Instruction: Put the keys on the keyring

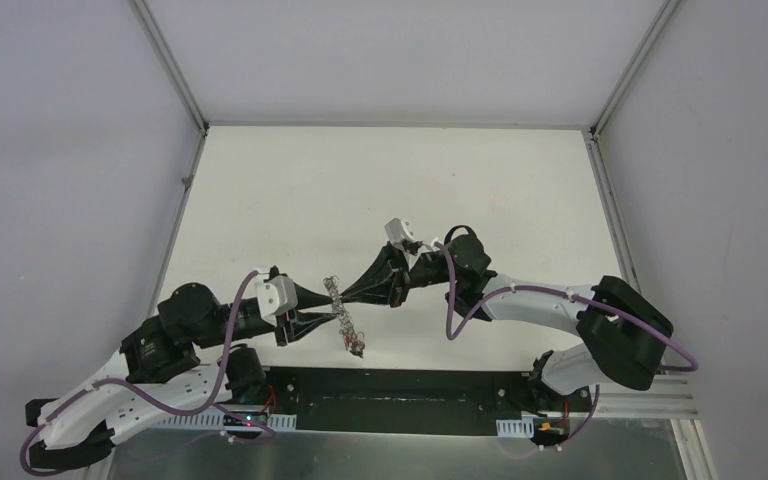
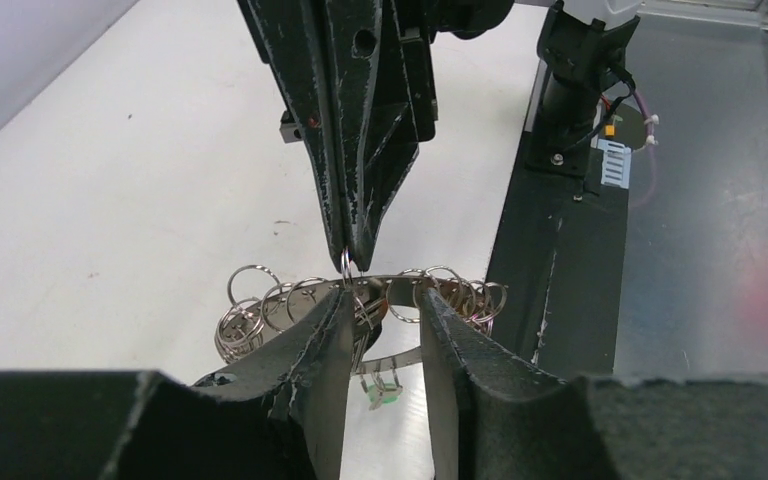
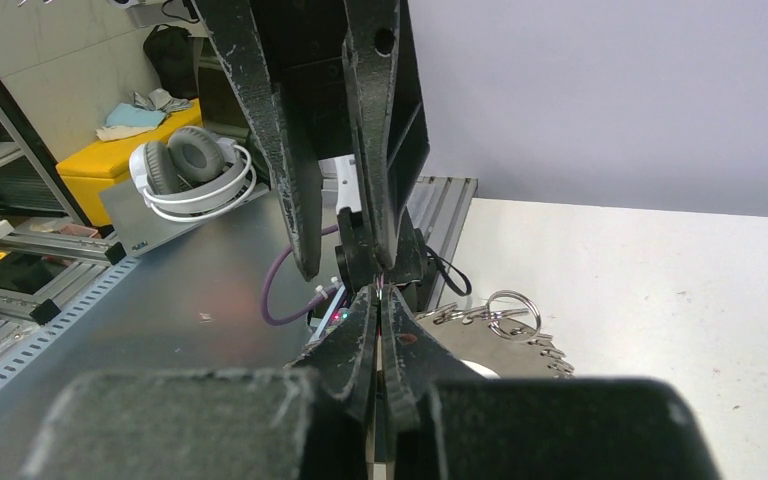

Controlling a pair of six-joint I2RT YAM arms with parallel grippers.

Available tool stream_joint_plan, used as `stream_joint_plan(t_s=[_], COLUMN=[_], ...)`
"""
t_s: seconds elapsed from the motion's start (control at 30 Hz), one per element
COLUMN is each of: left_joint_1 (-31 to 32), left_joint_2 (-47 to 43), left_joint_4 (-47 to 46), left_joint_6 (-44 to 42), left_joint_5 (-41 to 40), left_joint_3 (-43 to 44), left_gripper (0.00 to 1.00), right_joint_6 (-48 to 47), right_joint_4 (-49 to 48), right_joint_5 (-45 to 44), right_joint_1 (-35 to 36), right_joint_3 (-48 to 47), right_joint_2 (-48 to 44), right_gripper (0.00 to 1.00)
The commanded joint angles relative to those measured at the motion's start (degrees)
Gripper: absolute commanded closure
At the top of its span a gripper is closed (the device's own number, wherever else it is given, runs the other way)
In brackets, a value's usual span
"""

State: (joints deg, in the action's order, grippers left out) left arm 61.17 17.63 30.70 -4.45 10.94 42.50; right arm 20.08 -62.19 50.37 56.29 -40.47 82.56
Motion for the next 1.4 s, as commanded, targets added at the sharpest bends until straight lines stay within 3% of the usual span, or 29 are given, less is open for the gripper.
stream_joint_plan(t_s=[0.0,0.27,0.83,1.17,1.37], left_joint_1=[0.3,0.3,0.3,0.3,0.3], left_joint_2=[-0.4,1.6,7.1,3.7,1.5], left_joint_4=[-4.5,0.8,2.0,4.9,6.7], left_joint_6=[-4.1,-4.6,-4.1,-3.3,1.6], left_joint_5=[2.4,0.1,0.3,-3.3,-8.8], left_joint_3=[-0.7,0.3,1.1,2.6,3.4], left_gripper=[0.71,0.82,0.98,0.80,0.51], right_joint_6=[0.0,0.0,-0.2,-0.3,-1.3], right_joint_4=[-3.4,-3.4,-3.5,-3.5,-2.2], right_joint_5=[-1.1,-1.2,-1.5,-1.8,-2.7], right_joint_1=[0.3,0.3,0.3,0.3,0.2], right_joint_3=[-0.2,-0.2,0.0,0.2,1.2], right_joint_2=[-1.7,-2.0,-2.3,-2.5,-3.6], right_gripper=[1.00,1.00,1.00,1.00,1.00])
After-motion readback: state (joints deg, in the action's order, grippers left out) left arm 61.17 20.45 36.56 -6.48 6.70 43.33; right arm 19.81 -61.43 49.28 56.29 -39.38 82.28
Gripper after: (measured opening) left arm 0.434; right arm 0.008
